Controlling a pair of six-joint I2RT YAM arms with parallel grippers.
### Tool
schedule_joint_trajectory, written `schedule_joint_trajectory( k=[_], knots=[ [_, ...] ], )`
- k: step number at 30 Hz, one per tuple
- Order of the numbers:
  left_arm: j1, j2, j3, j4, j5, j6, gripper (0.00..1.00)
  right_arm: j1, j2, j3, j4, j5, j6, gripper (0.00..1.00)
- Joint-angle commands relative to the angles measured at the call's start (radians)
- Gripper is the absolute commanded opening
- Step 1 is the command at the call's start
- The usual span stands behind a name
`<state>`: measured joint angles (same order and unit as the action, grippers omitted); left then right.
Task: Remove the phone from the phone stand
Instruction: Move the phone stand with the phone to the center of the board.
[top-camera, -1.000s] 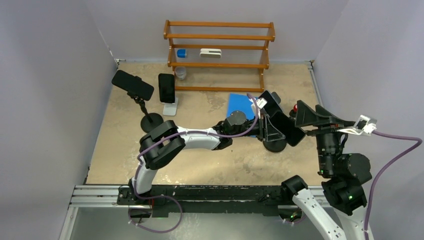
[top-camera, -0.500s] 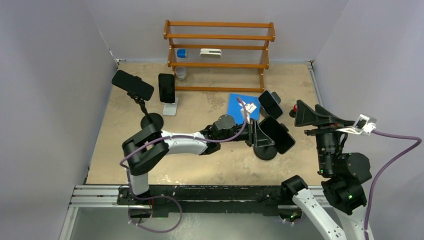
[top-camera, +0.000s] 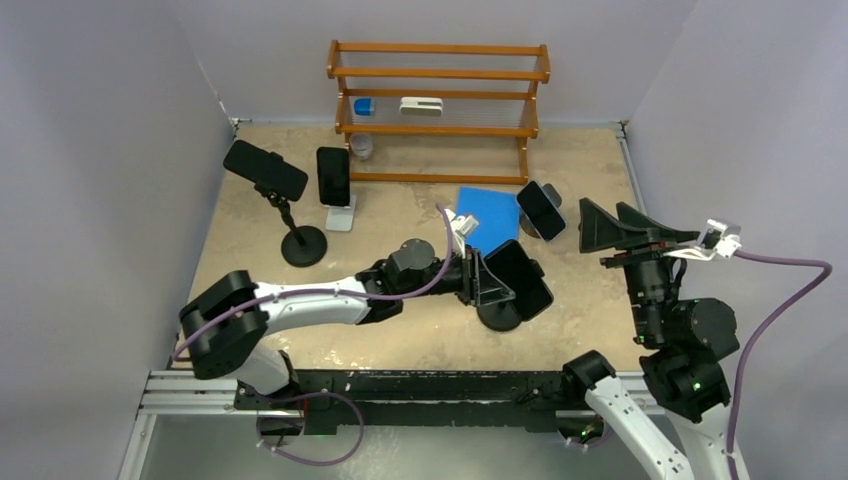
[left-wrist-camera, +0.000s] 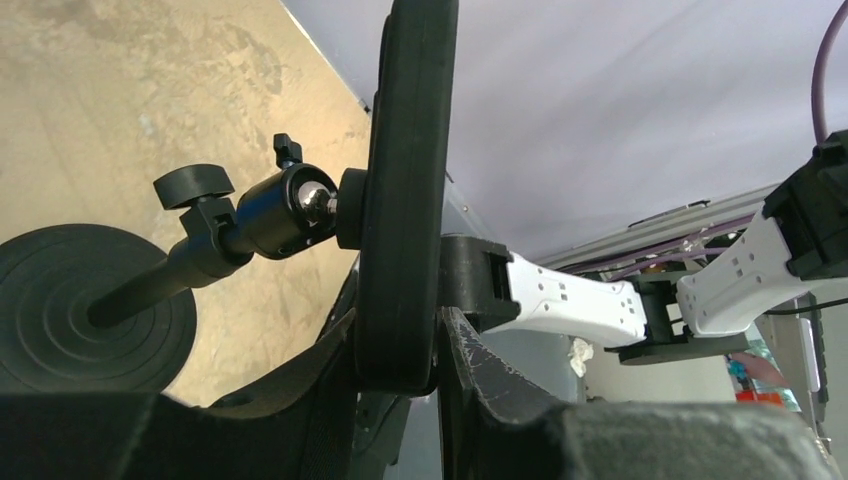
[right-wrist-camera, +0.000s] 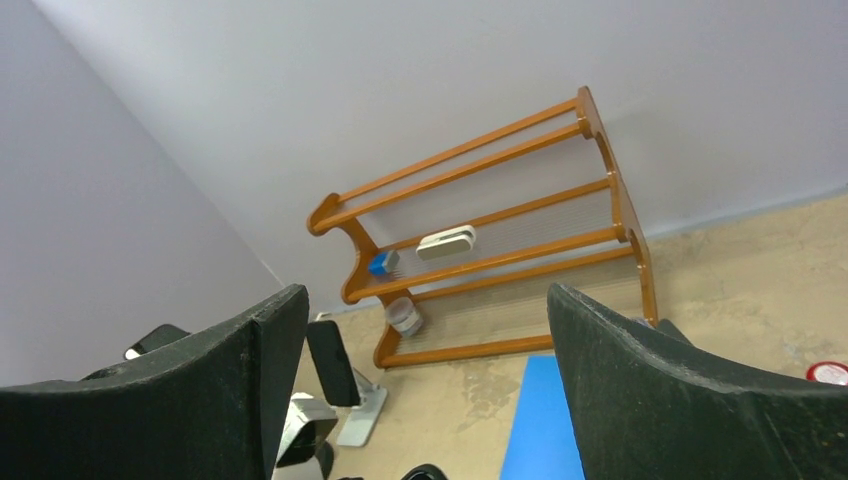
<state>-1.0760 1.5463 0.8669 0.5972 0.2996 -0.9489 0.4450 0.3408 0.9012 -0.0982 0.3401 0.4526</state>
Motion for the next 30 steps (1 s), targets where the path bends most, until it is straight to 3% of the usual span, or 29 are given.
schedule_joint_trajectory(
  k=[1,9,20,24,30],
  knots=[
    [-0.003,-0.159,-0.045,0.024,-0.101,0.049,0.00,0.014,0.017,0.029,0.079,-0.081,0.004,0.90],
    [0.043,-0.310,-0.189,-0.052,-0.170,0.034,0.00,0.014,0.100,0.003,0.126,-0.190,0.019,0.89],
    [0.136,-0.518,-0.317,-0.191,-0.175,0.047,0.00,0.016,0.407,0.058,0.108,-0.288,0.012,0.84],
    [0.146,-0.558,-0.301,-0.257,-0.182,0.081,0.00,0.060,0.541,0.131,0.100,-0.244,0.011,0.81],
    [0.149,-0.593,-0.287,-0.351,-0.210,0.113,0.00,0.264,0.698,0.245,0.082,-0.003,-0.011,0.83]
  ],
)
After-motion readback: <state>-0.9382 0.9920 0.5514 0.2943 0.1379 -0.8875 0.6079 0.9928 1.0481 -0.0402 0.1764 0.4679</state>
